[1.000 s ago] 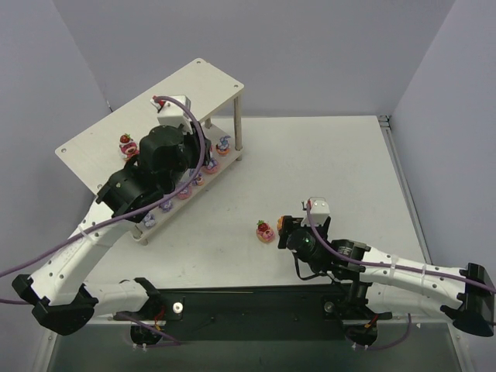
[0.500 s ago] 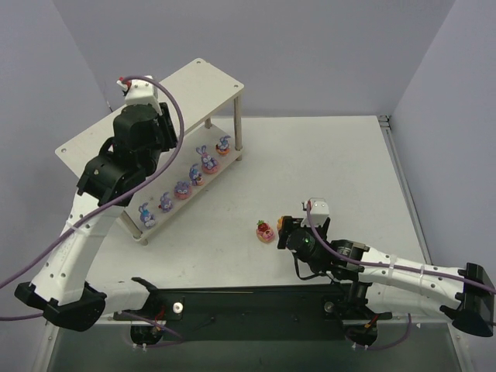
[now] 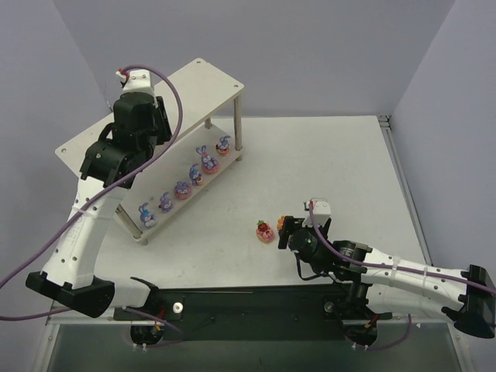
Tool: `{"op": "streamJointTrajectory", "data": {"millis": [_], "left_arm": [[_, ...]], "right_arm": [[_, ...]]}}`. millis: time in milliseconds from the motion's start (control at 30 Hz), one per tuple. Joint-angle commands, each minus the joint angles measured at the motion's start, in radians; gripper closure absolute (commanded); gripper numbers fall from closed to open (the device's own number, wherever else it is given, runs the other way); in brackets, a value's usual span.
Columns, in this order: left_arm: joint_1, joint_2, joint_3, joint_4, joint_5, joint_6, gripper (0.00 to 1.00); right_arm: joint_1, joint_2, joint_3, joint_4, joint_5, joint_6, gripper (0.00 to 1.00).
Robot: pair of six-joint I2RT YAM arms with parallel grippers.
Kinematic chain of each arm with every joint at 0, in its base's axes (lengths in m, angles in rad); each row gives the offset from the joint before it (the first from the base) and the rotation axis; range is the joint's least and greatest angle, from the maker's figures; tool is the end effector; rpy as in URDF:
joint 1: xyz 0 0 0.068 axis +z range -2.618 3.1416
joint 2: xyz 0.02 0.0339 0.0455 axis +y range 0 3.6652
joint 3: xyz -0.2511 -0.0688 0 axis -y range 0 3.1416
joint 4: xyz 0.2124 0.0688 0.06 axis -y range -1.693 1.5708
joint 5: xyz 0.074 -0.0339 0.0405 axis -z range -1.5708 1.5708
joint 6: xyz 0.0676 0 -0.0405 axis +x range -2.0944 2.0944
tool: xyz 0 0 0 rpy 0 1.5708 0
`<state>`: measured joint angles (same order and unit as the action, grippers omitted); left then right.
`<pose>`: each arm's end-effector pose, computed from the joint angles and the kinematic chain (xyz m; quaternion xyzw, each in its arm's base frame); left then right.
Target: Place and organize the plastic toys onto the shelf
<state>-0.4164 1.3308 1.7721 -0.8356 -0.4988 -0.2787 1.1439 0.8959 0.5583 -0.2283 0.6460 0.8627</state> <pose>0.2416 -0.0715 0.4511 -0.0812 0.8137 0.0099 0.5755 0.1163 0.1574 0.2272 0.0349 0.8443 0.2356 0.4800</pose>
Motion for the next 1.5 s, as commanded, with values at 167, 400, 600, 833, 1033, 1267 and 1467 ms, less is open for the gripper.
{"op": "streamJointTrajectory", "data": {"millis": [167, 400, 600, 833, 1033, 1267, 1467], "left_arm": [[0.113, -0.01, 0.043, 0.012, 0.147, 0.003, 0.91], [0.208, 0.002, 0.036, 0.018, 0.354, -0.005, 0.91], [0.228, 0.011, 0.021, 0.029, 0.413, -0.007, 0.87], [0.228, 0.002, 0.006, 0.046, 0.434, -0.008, 0.81], [0.229, 0.004, 0.004, 0.046, 0.428, -0.01, 0.69], [0.228, 0.005, 0.007, 0.047, 0.41, -0.014, 0.57], [0.229, -0.004, 0.0, 0.061, 0.396, -0.014, 0.44]], "right_arm": [[-0.007, 0.023, 0.017, 0.004, 0.014, -0.001, 0.26], [-0.007, 0.029, 0.018, 0.004, 0.012, 0.001, 0.26], [-0.007, 0.038, 0.018, 0.007, 0.012, 0.001, 0.26], [-0.007, 0.046, 0.02, 0.012, 0.012, 0.001, 0.26], [-0.007, 0.048, 0.02, 0.014, 0.011, -0.001, 0.26], [-0.007, 0.043, 0.019, 0.014, 0.014, -0.002, 0.26], [-0.007, 0.038, 0.02, 0.015, 0.017, -0.007, 0.26]]}}
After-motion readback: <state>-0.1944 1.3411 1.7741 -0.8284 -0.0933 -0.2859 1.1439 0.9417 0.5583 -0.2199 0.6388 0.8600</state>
